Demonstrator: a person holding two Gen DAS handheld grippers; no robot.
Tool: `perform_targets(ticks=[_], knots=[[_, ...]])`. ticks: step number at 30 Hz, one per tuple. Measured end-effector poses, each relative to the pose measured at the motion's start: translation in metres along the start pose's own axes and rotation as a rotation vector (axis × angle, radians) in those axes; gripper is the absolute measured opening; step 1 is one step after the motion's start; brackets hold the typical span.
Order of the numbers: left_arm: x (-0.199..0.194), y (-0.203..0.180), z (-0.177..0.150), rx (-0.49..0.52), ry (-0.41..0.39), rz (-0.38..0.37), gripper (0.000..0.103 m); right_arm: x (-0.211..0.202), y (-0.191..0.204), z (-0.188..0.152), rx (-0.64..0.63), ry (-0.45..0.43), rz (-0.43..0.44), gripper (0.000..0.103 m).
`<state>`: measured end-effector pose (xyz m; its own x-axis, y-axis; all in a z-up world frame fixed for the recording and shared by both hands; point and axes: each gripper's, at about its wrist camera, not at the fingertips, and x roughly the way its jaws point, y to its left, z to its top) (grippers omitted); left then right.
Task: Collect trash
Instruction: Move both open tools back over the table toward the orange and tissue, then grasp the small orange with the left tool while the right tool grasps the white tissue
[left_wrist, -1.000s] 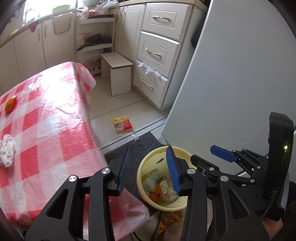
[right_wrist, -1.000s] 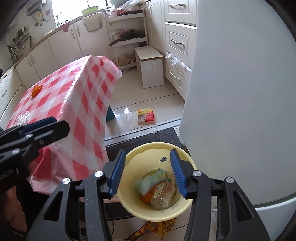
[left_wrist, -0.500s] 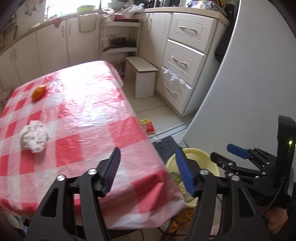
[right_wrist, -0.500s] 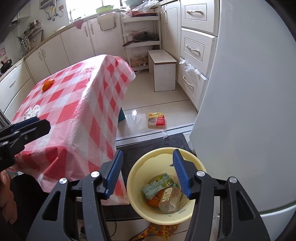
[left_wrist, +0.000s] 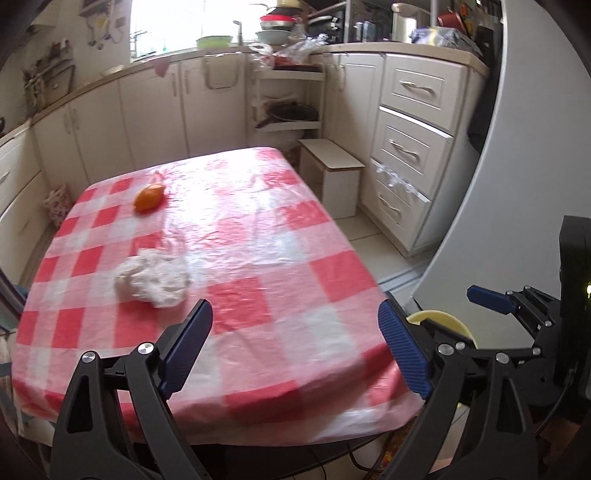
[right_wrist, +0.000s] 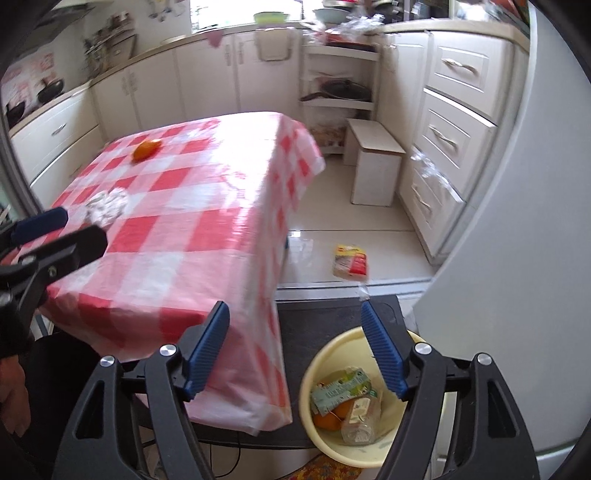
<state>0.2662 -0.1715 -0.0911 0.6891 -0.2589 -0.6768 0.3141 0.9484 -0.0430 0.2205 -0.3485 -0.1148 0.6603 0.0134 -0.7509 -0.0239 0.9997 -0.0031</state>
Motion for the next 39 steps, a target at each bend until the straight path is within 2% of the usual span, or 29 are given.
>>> perform_targets(ticks=[5, 15, 20, 26, 29, 34, 39], knots=[[-0.002, 0.037, -0.003, -0.047, -0.002, 0.043, 0.089, 0.008, 0.031, 0.008, -0.056, 0.002, 0.041, 0.072], [-0.005, 0.143, -0.001, -0.199, -0.009, 0.163, 0.09, 0.024, 0.119, 0.037, -0.186, -0.016, 0.164, 0.075], [0.003, 0.175, 0.018, -0.206, -0.024, 0.197, 0.09, 0.04, 0.16, 0.049, -0.241, -0.014, 0.2, 0.075], [0.018, 0.201, 0.045, -0.217, -0.035, 0.212, 0.091, 0.065, 0.191, 0.064, -0.252, 0.006, 0.239, 0.075], [0.035, 0.215, 0.063, -0.219, -0.036, 0.214, 0.092, 0.076, 0.201, 0.076, -0.243, 0.011, 0.267, 0.075], [0.088, 0.231, 0.099, -0.202, -0.004, 0.202, 0.092, 0.093, 0.216, 0.088, -0.243, 0.031, 0.299, 0.075], [0.146, 0.232, 0.128, -0.168, 0.036, 0.197, 0.092, 0.108, 0.214, 0.093, -0.206, 0.068, 0.313, 0.062]])
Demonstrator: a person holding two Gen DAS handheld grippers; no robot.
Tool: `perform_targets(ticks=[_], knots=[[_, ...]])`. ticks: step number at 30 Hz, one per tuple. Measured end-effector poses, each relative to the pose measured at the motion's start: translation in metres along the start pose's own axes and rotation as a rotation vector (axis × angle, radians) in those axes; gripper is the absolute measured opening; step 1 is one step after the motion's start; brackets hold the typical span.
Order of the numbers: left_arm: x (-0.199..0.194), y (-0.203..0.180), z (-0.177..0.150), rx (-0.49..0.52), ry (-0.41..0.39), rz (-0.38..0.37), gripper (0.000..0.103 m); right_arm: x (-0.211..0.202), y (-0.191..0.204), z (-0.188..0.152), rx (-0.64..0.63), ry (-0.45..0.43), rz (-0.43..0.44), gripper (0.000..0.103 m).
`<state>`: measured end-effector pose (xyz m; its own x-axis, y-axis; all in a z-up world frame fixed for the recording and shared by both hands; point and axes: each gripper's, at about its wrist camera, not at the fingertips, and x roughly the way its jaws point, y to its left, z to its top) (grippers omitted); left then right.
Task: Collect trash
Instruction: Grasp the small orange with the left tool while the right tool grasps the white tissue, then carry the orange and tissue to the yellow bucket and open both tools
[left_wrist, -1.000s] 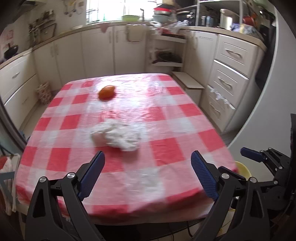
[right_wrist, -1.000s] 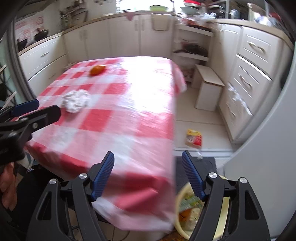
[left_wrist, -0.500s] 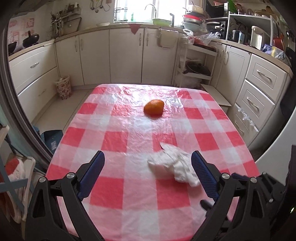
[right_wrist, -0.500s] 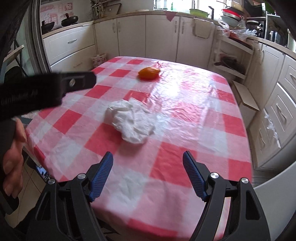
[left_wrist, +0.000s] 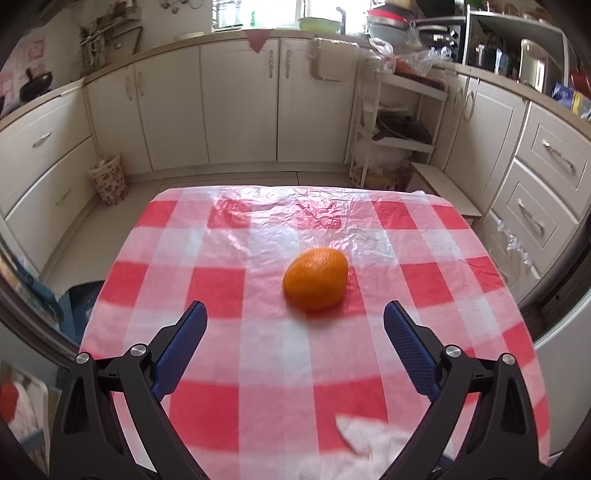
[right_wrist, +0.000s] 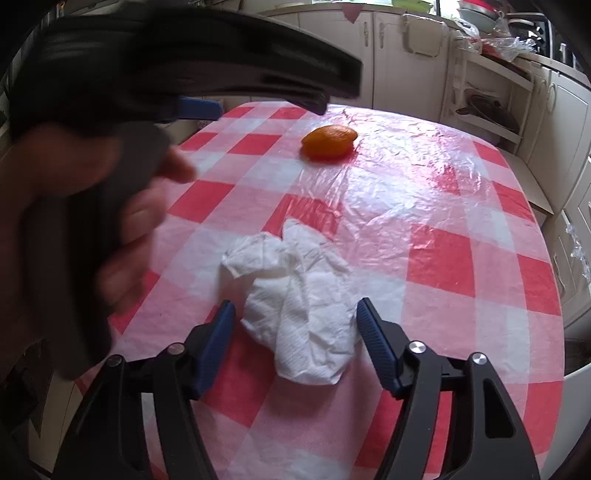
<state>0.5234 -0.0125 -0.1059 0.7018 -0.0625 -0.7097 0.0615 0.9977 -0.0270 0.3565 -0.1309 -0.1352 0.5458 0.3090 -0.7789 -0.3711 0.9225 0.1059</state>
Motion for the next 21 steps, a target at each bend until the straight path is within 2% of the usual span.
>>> perform_targets(ticks=[3, 5, 7, 8, 12, 13, 15, 21], knots=[[0.029, -0.012, 0.012, 0.041, 0.028, 0.022, 0.092, 0.001, -0.002, 0.003, 0.006, 0.004, -0.016, 0.046], [0.045, -0.016, 0.018, 0.049, 0.041, 0.038, 0.092, 0.001, -0.006, 0.005, 0.022, 0.002, -0.025, 0.029], [0.056, -0.017, 0.021, 0.043, 0.051, 0.042, 0.09, 0.0, -0.011, 0.005, 0.04, 0.005, -0.012, 0.023], [0.062, -0.017, 0.023, 0.037, 0.059, 0.041, 0.084, -0.001, -0.012, 0.005, 0.048, 0.002, -0.006, 0.022], [0.073, -0.015, 0.02, 0.019, 0.108, 0.004, 0.037, -0.008, -0.017, 0.003, 0.064, -0.008, 0.006, 0.021], [0.072, -0.015, 0.017, 0.013, 0.11, 0.001, 0.035, -0.011, -0.018, 0.002, 0.065, -0.011, 0.007, 0.021], [0.065, -0.013, 0.008, -0.004, 0.106, -0.013, 0.024, -0.018, -0.018, 0.0, 0.064, -0.02, 0.007, 0.021], [0.018, -0.008, -0.029, -0.051, 0.091, -0.084, 0.02, -0.037, -0.022, -0.014, 0.049, -0.03, -0.015, 0.021]])
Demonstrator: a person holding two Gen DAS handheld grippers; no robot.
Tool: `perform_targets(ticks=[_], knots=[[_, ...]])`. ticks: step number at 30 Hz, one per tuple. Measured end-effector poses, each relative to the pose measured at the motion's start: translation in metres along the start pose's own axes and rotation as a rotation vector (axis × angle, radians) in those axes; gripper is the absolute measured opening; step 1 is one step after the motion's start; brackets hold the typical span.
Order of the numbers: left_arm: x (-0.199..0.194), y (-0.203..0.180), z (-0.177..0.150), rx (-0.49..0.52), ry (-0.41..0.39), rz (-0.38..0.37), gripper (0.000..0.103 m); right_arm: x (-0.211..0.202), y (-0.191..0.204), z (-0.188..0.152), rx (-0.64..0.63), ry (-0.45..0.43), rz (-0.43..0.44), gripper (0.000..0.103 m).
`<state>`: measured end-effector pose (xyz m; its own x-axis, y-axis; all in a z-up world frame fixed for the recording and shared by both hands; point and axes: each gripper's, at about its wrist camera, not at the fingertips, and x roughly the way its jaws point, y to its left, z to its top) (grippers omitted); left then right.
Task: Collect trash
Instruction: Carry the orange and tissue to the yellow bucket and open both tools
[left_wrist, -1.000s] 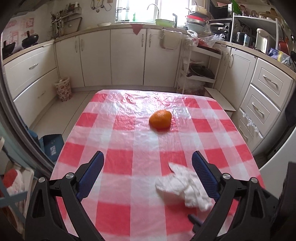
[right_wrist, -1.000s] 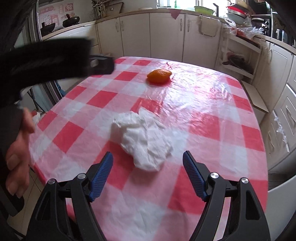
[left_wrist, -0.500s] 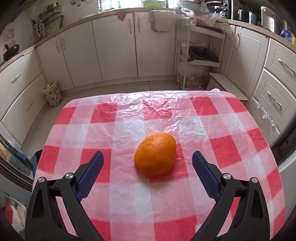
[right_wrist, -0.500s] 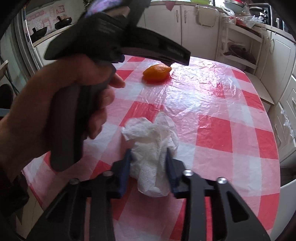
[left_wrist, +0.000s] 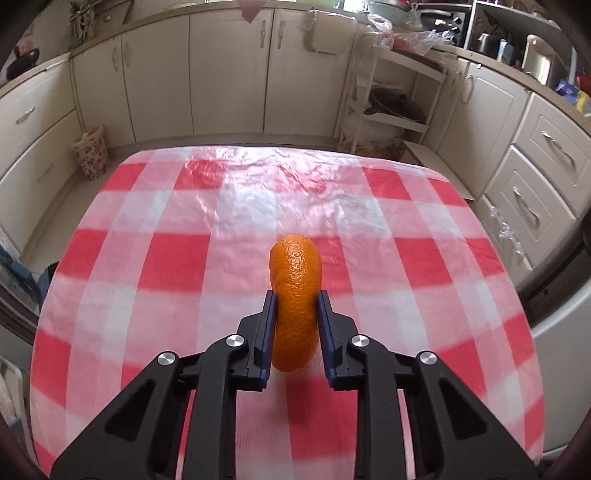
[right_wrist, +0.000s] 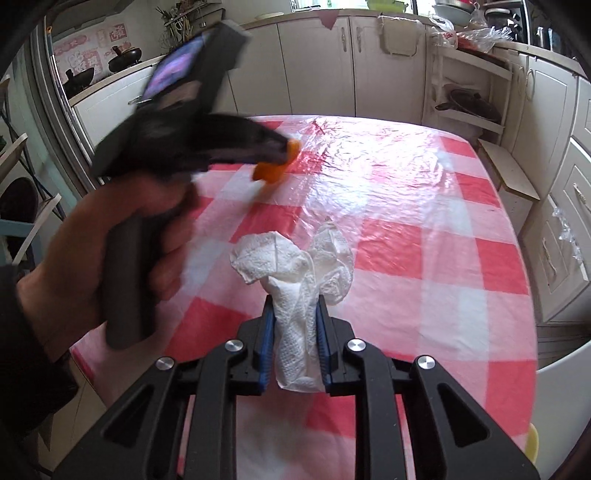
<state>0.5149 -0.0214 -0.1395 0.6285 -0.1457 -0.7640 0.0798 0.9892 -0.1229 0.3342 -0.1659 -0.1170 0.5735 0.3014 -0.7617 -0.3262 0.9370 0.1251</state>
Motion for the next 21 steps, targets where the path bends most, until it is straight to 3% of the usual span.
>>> perform_targets(ticks=[12, 21], knots=[[-0.097, -0.045, -0.112, 0.01, -0.011, -0.134, 0.02, -0.058, -0.035, -0.053, 0.01, -0.018, -0.097, 0.021], [-0.136, -0.116, -0.149, 0.103, -0.007, -0.241, 0.02, -0.102, -0.081, -0.089, 0.095, -0.047, -0.178, 0.021]])
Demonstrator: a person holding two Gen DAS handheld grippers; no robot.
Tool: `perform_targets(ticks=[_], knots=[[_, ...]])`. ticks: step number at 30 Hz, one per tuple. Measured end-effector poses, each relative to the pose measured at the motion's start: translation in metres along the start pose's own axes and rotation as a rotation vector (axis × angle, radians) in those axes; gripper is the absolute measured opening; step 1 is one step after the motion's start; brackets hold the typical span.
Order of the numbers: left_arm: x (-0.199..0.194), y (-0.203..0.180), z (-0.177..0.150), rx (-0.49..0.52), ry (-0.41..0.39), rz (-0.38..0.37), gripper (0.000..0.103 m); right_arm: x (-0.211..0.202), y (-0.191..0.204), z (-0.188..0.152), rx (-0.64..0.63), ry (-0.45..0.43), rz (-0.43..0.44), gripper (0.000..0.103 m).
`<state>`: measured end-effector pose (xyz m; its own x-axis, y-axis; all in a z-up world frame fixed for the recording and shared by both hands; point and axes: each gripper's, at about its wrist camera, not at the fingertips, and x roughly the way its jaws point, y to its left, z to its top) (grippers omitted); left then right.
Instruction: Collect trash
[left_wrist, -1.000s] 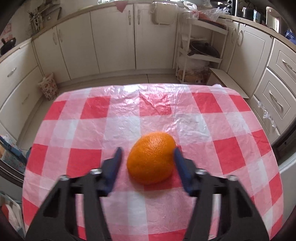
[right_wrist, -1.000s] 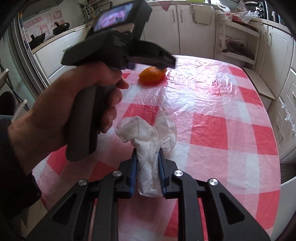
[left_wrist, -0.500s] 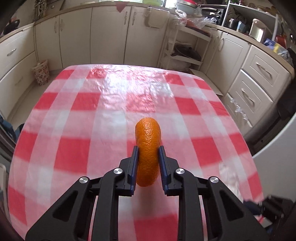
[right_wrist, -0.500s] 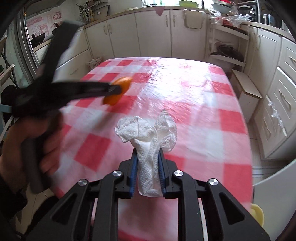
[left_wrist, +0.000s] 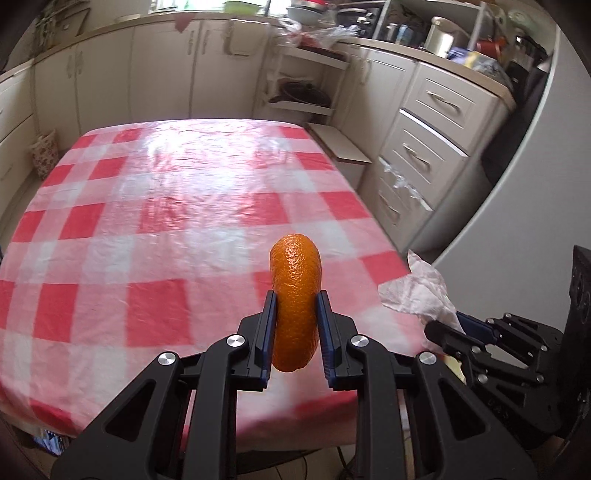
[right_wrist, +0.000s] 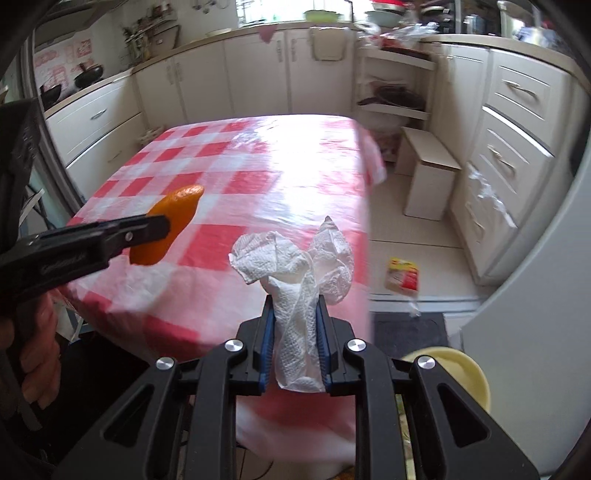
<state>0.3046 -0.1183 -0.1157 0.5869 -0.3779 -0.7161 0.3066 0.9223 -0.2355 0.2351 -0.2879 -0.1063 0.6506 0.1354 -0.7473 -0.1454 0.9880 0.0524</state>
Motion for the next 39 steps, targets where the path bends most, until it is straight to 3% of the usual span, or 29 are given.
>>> perform_targets(ticks=[13, 23, 25, 27, 31, 36, 39], knots=[[0.014, -0.127, -0.019, 0.166, 0.061, -0.147, 0.02, -0.036, -0.097, -0.06, 0.198, 0.015, -0.169, 0.022], [0.063, -0.205, -0.031, 0.253, 0.156, -0.212, 0.02, -0.035, -0.139, -0.08, 0.311, 0.051, -0.22, 0.023], [0.078, -0.211, -0.032, 0.262, 0.186, -0.222, 0.02, -0.034, -0.147, -0.084, 0.336, 0.063, -0.227, 0.028], [0.098, -0.221, -0.033, 0.271, 0.241, -0.235, 0.027, -0.032, -0.154, -0.089, 0.36, 0.073, -0.251, 0.038], [0.12, -0.232, -0.039, 0.279, 0.283, -0.224, 0.045, -0.031, -0.167, -0.097, 0.402, 0.086, -0.269, 0.04], [0.107, -0.237, -0.041, 0.293, 0.243, -0.196, 0.06, -0.037, -0.168, -0.098, 0.412, 0.067, -0.279, 0.046], [0.089, -0.235, -0.038, 0.307, 0.21, -0.167, 0.063, -0.041, -0.165, -0.096, 0.406, 0.057, -0.283, 0.051]])
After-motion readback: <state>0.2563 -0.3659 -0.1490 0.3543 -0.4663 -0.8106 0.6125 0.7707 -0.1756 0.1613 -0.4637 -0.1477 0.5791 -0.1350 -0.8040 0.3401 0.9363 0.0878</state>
